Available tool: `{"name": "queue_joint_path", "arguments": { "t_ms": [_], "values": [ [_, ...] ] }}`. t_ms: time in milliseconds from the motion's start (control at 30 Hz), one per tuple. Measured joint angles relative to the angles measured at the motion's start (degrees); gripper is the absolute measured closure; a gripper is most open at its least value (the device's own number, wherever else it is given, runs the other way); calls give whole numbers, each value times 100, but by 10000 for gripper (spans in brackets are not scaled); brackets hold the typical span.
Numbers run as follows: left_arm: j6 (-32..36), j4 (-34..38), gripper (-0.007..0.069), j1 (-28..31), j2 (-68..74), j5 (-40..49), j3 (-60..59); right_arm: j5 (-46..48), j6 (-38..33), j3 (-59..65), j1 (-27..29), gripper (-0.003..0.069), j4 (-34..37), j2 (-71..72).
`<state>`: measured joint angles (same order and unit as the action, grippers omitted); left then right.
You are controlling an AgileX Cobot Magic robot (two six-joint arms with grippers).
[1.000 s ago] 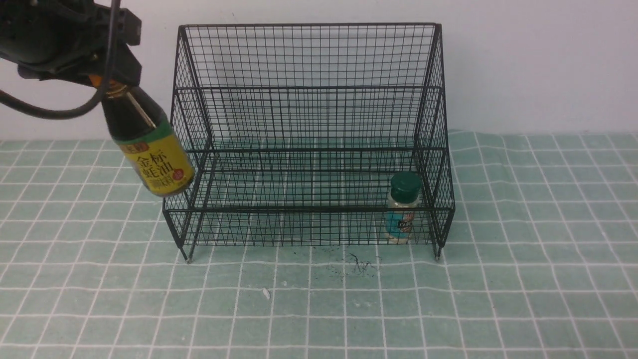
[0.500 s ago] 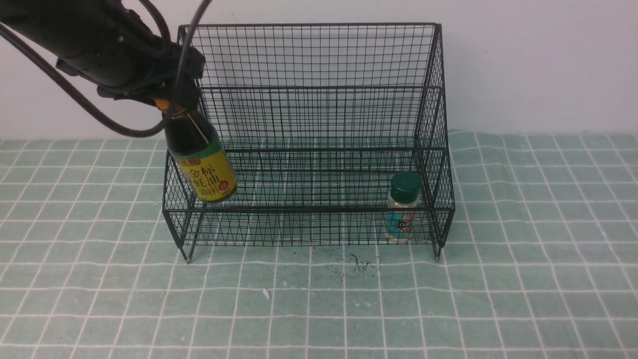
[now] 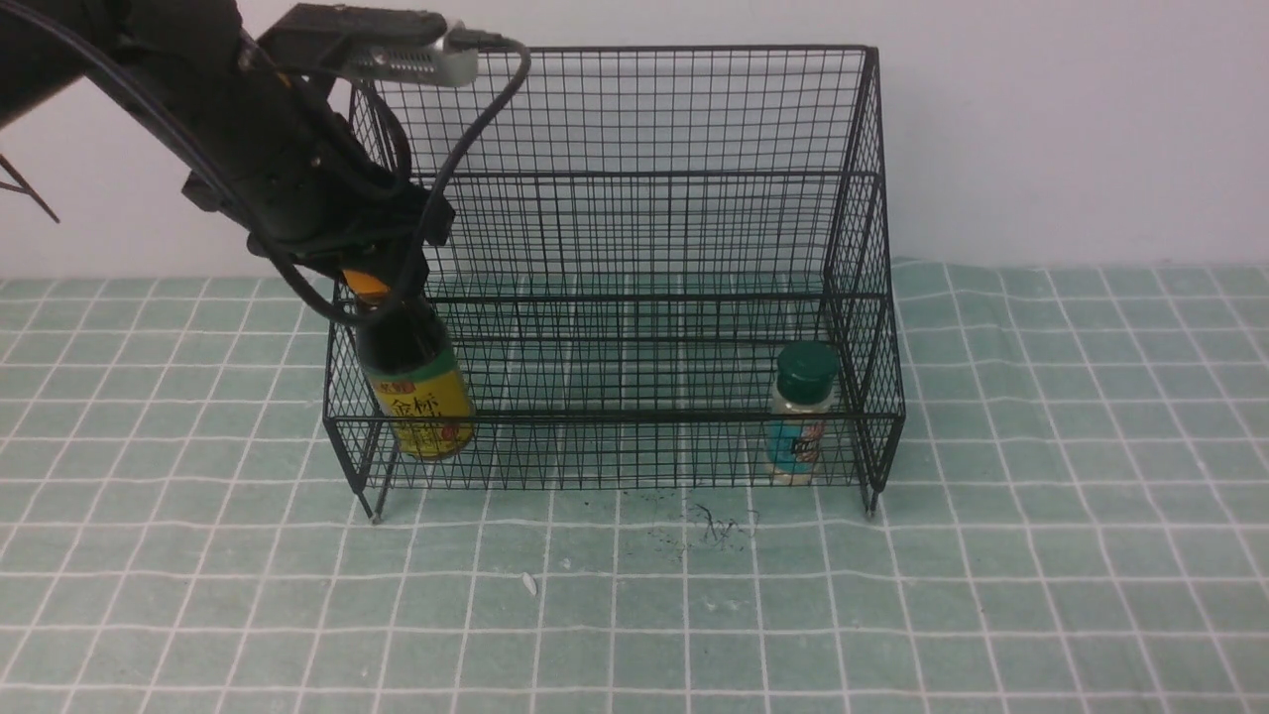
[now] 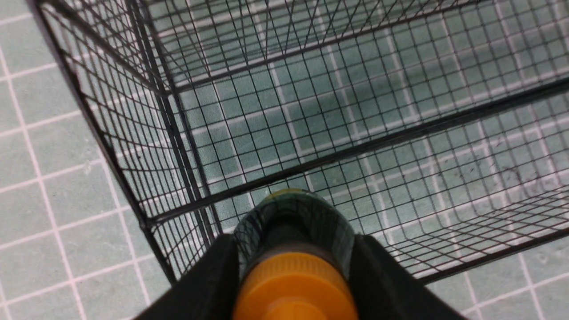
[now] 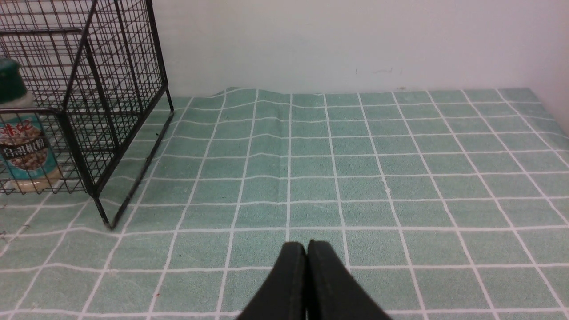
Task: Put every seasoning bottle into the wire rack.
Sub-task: Use the left arm to put the condiment bottle back on the shelf
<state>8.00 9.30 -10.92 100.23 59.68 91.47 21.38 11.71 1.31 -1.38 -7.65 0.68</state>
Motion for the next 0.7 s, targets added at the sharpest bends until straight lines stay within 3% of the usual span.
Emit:
{"name": "queue_joint_path", "arguments": {
  "t_ms": [233,367,467,600,700],
  "values": [
    [94,-7,314,0,178,2,0,0,0,0,0,673,0,0],
    [94,31,211,-11,144,-4,5,0,0,0,0,673,0,0],
    [113,26,176,-11,67,1,11,0,0,0,0,673,0,0],
    [132,8,174,-18,-110,160,194,0,0,0,0,673,0,0],
    [108,0,258,-18,-542,558,657,0,0,0,0,673,0,0]
  ]
}}
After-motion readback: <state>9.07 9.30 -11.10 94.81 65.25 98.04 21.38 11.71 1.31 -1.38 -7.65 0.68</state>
